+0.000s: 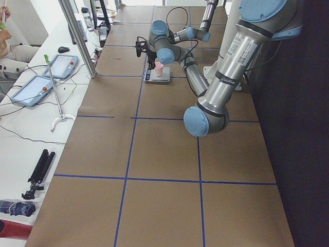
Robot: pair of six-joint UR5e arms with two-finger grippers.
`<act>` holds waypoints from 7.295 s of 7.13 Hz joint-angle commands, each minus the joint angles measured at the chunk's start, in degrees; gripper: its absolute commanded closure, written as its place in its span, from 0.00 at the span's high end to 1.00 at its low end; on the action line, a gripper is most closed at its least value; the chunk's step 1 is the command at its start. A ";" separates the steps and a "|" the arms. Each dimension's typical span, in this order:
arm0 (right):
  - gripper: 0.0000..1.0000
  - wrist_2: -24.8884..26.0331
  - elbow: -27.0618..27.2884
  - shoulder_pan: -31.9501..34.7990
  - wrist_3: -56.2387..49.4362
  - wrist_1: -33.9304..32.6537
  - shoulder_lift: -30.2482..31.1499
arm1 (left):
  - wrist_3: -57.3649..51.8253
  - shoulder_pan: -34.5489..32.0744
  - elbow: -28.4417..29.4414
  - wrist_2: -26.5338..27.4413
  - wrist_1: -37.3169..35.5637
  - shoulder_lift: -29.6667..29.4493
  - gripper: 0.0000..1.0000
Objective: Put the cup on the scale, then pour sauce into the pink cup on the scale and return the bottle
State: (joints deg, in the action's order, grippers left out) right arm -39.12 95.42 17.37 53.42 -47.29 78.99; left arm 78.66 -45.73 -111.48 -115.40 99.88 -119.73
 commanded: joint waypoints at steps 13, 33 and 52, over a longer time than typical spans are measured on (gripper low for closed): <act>0.00 -1.40 -2.61 1.18 14.87 15.38 9.78 | 0.01 0.03 -1.73 0.00 -2.32 -0.15 0.56; 1.00 0.83 4.60 -9.46 14.70 24.19 27.92 | 0.27 0.03 -3.40 -0.18 -4.96 -0.42 0.56; 1.00 -103.60 -8.67 69.99 -49.64 -29.68 7.32 | -77.49 -36.42 25.67 -14.20 -6.17 13.55 0.56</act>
State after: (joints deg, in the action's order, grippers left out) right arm -140.11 86.58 86.73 4.64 -73.79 86.44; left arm 5.54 -78.53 -90.55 -126.72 94.80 -107.18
